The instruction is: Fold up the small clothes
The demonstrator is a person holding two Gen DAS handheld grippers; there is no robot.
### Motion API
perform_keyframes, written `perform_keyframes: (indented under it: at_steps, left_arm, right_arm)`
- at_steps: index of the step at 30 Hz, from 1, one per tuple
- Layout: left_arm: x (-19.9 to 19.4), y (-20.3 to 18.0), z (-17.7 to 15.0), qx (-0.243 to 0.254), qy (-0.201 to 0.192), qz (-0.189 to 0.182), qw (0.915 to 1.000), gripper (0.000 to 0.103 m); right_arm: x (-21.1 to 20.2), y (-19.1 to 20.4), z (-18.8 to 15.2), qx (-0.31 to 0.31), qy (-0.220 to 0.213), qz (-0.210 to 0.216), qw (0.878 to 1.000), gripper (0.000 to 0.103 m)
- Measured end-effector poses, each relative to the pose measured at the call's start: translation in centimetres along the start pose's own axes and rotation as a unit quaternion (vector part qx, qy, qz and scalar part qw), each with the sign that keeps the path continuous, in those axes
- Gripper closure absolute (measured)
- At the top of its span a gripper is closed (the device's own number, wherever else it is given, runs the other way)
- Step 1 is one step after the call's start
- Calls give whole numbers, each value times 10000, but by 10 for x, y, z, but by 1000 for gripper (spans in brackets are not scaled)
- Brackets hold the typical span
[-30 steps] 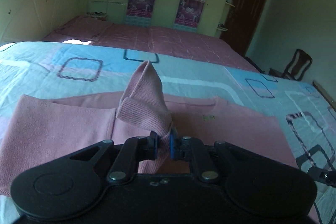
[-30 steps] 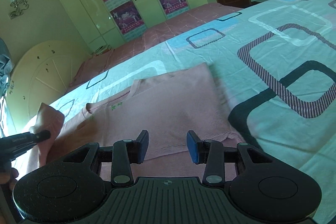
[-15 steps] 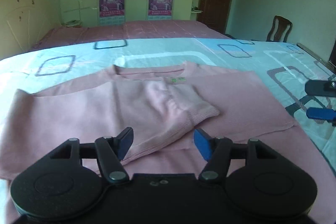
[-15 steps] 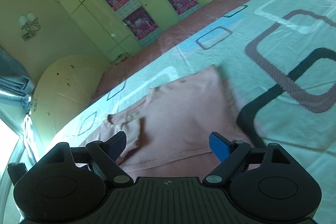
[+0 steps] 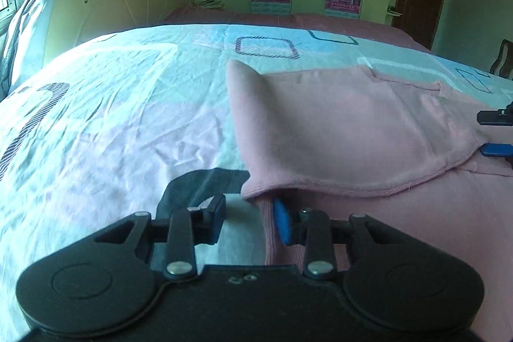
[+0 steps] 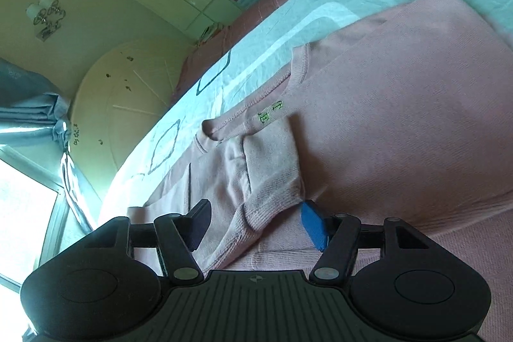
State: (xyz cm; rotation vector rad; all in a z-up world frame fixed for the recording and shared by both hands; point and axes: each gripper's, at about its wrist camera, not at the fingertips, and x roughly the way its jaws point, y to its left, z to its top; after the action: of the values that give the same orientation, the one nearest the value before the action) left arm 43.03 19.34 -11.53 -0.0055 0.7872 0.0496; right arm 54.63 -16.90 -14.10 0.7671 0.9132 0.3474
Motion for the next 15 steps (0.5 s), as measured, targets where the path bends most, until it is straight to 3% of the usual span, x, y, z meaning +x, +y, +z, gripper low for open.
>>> perform_keyframes:
  at_steps: [2,4,6,8,10,12,13,15]
  left_arm:
    - [10,-1,3,121,15,-71,9999,86]
    - [14,1,2,181,73,-169,9997,90]
    - [14,3,2,243,88,-226,9994,92]
    - [13,9,-1,154,90,-304,9994,92]
    - [11,15,-5,81,68,-360,9993,92]
    - [14,13,-4,117,56,-359,9993,93]
    - [16,13,-4,138,59,-363,9992,93]
    - [17,11,-4,164,59,-334,9993,93]
  right_arm:
    - [10,9,1,-181,150,-125,9996,80]
    - [15,20,2,-500,163,-301,9982,91]
    - [15,35,3,-842,122,-351,9958,94]
    - [-2,57,10,-1221,-205,-205,9921,95]
    - [-29,80,18,-1548,-767,-11,9850,96]
    - [-60,96,19,-1973,-1396,191,9702,96]
    - [-69,97,16,-2168,-1569,138,9634,96]
    - [-61,82,9,-2366,-1375,-452,9608,96]
